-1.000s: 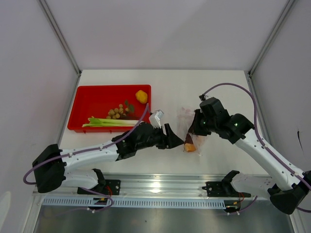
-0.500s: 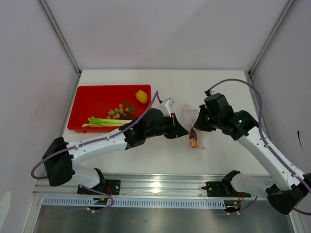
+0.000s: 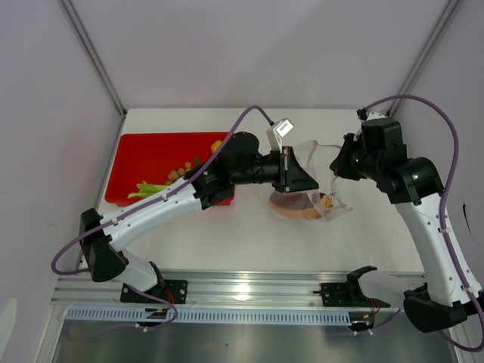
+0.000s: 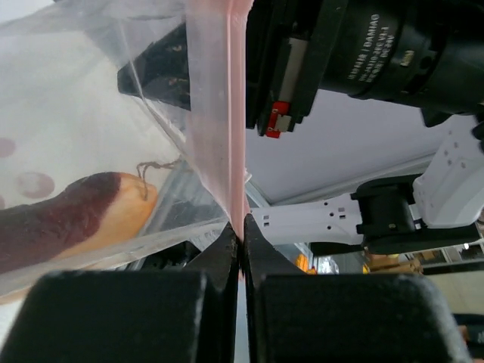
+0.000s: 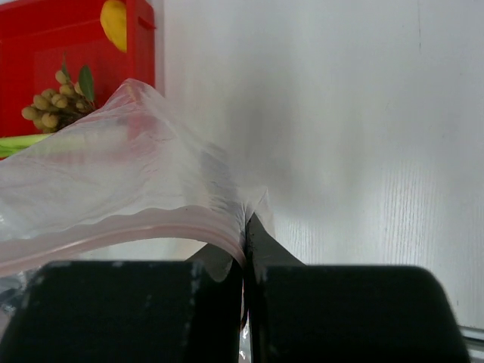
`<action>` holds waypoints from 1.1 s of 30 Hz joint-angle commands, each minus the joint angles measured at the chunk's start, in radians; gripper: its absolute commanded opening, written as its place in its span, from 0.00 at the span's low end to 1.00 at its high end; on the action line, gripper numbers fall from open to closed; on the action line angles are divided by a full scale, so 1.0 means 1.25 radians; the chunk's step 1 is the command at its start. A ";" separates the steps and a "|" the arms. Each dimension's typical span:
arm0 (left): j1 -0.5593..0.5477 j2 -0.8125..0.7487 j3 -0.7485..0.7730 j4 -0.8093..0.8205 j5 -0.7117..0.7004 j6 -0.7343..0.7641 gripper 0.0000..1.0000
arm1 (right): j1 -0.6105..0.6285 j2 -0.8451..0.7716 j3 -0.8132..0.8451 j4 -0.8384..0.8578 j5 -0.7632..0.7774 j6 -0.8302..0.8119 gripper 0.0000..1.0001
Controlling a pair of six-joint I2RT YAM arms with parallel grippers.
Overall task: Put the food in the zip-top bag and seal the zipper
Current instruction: Adjust the zipper food storage bag at the center of the board.
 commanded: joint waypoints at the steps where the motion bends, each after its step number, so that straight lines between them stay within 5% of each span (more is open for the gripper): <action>1: 0.026 0.045 0.021 -0.016 0.093 -0.011 0.01 | -0.013 0.014 -0.024 -0.016 -0.026 -0.035 0.00; 25: 0.066 0.185 0.107 0.063 0.189 -0.059 0.01 | -0.032 0.032 0.149 -0.080 0.124 -0.116 0.00; 33: 0.069 0.154 -0.124 0.119 0.149 -0.039 0.01 | -0.010 -0.023 -0.114 0.032 0.019 -0.062 0.00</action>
